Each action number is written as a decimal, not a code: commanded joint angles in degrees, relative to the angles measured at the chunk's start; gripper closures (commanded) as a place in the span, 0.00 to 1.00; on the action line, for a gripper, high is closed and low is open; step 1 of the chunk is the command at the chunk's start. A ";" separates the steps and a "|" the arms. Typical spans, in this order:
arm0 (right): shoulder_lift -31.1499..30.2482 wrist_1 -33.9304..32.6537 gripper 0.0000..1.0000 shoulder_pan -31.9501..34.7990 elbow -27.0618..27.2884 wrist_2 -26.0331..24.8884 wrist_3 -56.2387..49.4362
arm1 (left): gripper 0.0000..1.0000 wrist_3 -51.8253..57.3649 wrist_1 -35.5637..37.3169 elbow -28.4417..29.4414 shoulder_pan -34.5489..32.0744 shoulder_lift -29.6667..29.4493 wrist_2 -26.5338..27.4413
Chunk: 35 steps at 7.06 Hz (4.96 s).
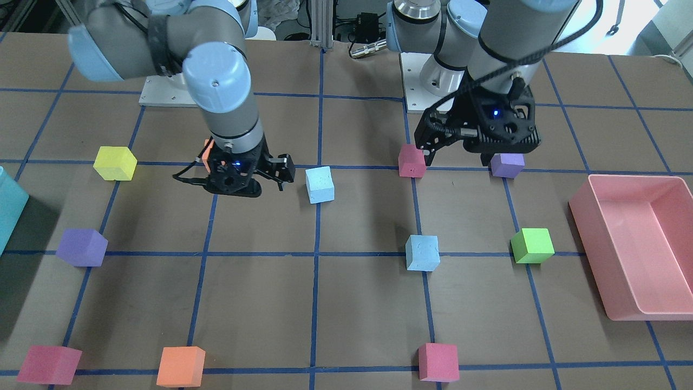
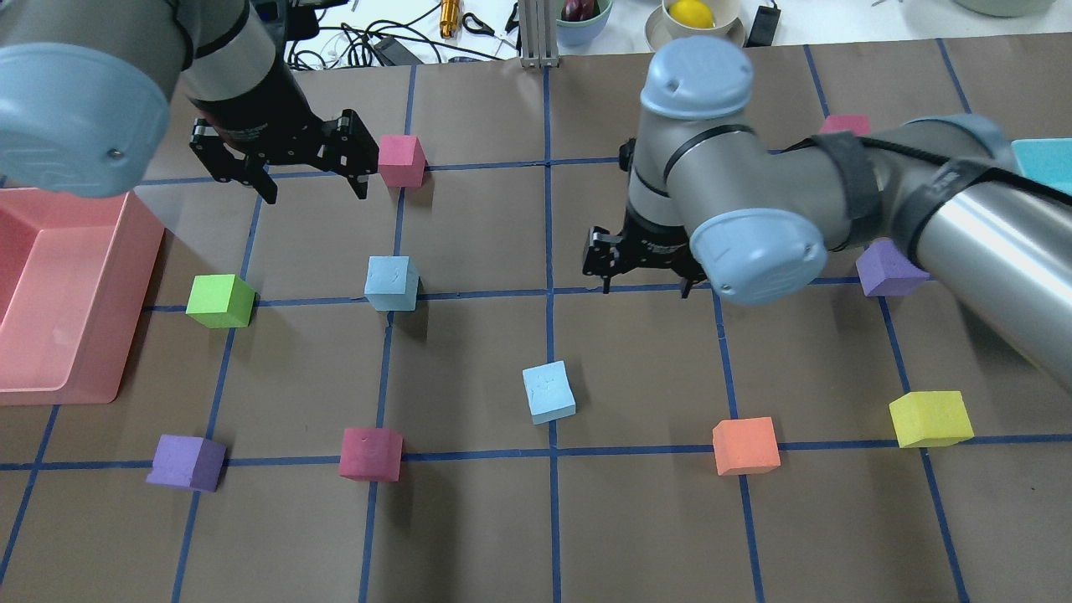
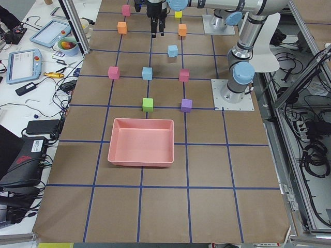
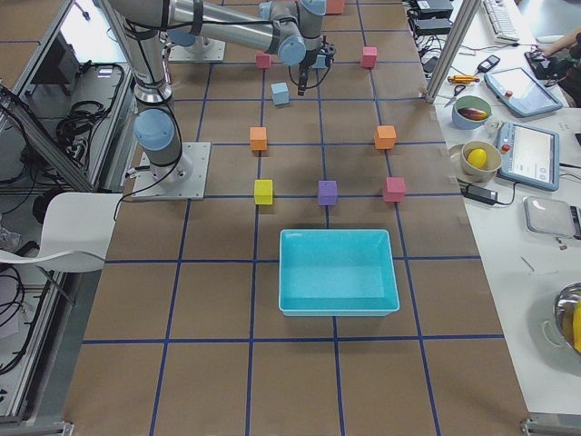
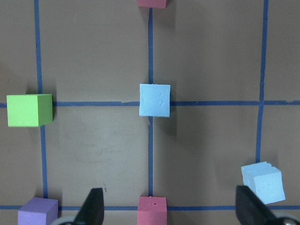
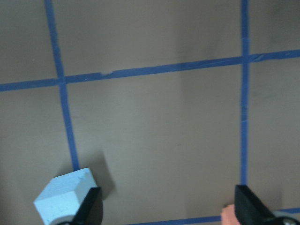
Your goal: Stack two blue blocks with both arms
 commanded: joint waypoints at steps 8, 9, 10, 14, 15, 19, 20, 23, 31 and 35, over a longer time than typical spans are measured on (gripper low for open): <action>-8.87 17.64 0.00 -9.65 -9.32 -3.26 -13.16 | 0.00 2.35 14.77 -3.76 0.58 -24.85 0.63; -8.79 17.56 0.00 -9.74 -9.32 -2.82 -14.56 | 0.00 2.44 14.76 -3.76 0.49 -25.29 0.62; -8.70 17.47 0.00 -9.66 -9.24 -2.64 -15.01 | 0.22 2.53 14.85 -3.85 0.49 -25.47 0.62; -9.14 17.91 0.00 -12.73 -9.15 -2.55 -20.11 | 0.57 2.45 14.77 -2.89 0.41 -24.08 0.19; -9.75 17.91 0.00 -12.65 -9.23 -0.90 -19.93 | 0.57 2.27 12.93 -2.19 -0.64 -22.93 0.10; -11.69 20.99 0.00 -12.30 -9.15 -0.70 -19.76 | 0.49 -14.12 9.15 -1.82 -8.27 -17.40 -2.80; -12.12 21.07 0.00 -12.29 -9.06 -1.14 -19.67 | 0.49 -17.74 7.22 -1.83 -10.73 -15.99 -5.50; -12.22 21.07 0.00 -12.21 -8.89 -0.97 -19.67 | 0.49 -32.50 3.77 -4.01 -19.87 -13.61 -5.97; -11.95 20.37 0.00 -12.21 -8.27 -1.14 -19.76 | 0.49 -36.76 7.47 -9.56 -21.04 -13.52 -9.22; -11.87 20.28 0.00 -12.21 -7.83 -0.53 -19.93 | 0.49 -34.03 7.47 -9.56 -21.04 -14.48 -8.96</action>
